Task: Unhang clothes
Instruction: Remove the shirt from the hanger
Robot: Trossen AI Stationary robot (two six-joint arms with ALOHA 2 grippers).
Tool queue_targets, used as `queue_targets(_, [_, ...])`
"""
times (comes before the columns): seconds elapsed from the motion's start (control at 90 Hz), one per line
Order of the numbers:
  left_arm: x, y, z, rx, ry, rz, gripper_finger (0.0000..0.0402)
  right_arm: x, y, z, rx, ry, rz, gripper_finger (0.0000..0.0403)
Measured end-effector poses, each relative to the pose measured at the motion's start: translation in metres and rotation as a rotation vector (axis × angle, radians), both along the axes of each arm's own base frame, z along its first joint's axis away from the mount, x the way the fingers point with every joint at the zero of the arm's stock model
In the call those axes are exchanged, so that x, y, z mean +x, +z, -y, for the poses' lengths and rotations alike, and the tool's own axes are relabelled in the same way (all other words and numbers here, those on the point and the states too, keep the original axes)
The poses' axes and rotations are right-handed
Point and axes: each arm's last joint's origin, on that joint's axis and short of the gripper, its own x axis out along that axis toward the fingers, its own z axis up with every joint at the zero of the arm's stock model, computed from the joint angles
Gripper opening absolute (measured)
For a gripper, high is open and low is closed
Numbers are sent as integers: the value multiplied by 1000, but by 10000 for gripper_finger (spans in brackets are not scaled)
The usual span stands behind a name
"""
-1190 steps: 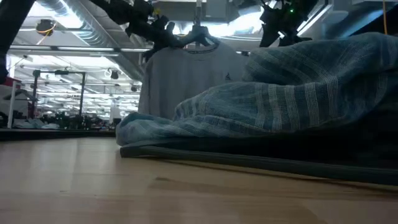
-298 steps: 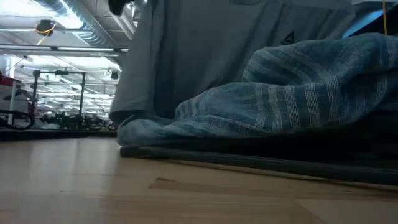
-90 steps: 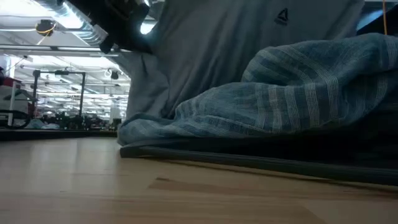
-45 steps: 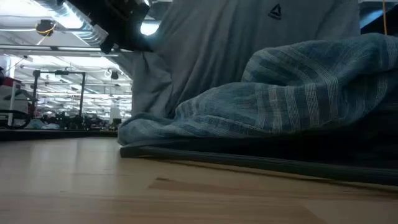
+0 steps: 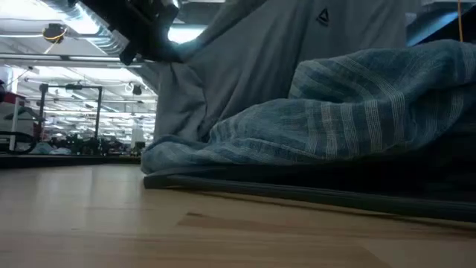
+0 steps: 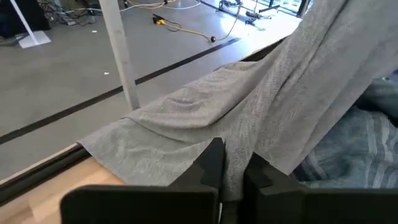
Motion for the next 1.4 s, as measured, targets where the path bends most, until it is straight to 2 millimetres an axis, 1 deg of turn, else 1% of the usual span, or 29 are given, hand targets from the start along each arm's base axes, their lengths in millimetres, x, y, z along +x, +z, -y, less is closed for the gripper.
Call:
queue_targets(0.167, [1, 2, 0, 4, 2, 30, 0, 16, -4, 5, 71, 84, 0, 26])
queue_targets(0.4, [2, 4, 0, 14, -6, 47, 0, 57, -10, 21, 150, 214, 48, 26])
queue_targets(0.5, [2, 4, 0, 12, -8, 48, 0, 76, -10, 28, 163, 279, 111, 26])
queue_targets(0.667, [2, 4, 0, 12, -10, 48, 0, 110, -6, 42, 182, 401, 284, 26])
queue_targets(0.756, [2, 4, 0, 12, -11, 48, 0, 128, -6, 49, 243, 471, 376, 26])
queue_targets(0.856, [2, 4, 0, 20, -15, 40, 0, 148, -11, 49, 320, 539, 440, 26])
queue_targets(0.933, [2, 4, 0, 23, -16, 38, 0, 158, -17, 47, 350, 568, 431, 26])
queue_targets(1.022, [2, 4, 0, 22, -13, 34, 0, 162, -27, 51, 413, 558, 338, 26])
queue_targets(1.111, [1, 4, -2, 9, 3, 43, 0, 160, -41, 67, 480, 484, 219, 26])
queue_targets(1.2, [1, 3, -5, -24, 1, 64, 7, 157, -54, 79, 472, 414, 132, 26])
queue_targets(1.267, [0, 1, -5, -45, -55, 19, 25, 155, -57, 84, 451, 407, 103, 26])
queue_targets(1.311, [-4, -3, -6, -98, -106, -64, 43, 151, -58, 87, 447, 404, 89, 26])
queue_targets(1.4, [-17, -17, -6, -225, -95, -232, 89, 143, -60, 96, 439, 377, 60, 26])
